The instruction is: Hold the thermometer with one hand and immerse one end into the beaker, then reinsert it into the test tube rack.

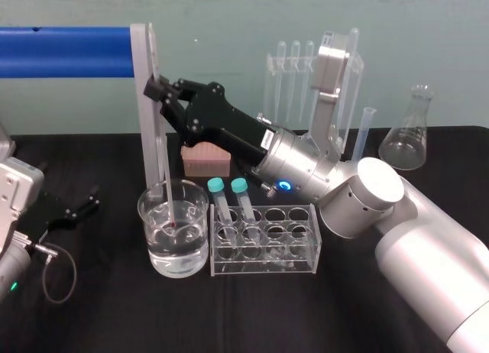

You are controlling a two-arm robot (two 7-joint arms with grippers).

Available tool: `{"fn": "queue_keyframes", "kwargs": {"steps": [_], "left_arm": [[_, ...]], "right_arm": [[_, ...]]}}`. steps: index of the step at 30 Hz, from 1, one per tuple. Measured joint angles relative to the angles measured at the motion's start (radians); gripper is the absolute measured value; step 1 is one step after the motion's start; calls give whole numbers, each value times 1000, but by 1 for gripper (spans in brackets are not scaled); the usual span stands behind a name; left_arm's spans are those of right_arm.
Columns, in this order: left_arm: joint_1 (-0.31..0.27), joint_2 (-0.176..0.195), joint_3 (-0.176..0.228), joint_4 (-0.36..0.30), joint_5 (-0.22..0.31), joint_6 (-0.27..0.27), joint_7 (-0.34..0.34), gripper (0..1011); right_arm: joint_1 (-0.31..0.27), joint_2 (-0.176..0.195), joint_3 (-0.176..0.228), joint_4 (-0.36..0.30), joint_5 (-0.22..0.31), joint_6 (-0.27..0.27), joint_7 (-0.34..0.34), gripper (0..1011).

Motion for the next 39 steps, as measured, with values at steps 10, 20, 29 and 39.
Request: {"fn": "queue_keyframes", "kwargs": {"steps": [10,20,29,39], "left_arm": [[0,0,0,0,0,0,0,1008],[0,0,0,0,0,0,0,1008],[0,0,0,0,0,0,0,1008],[0,0,0,0,0,0,0,1008]], "right_arm": [[-17,-3,-1,30,-38,12,-1,57],[-16,-22,8,75,-63,-5,2,57],[-17,-38,19,101,-73,-17,10,57],[-26,-38,21,95,-79,-7,14,57]]}}
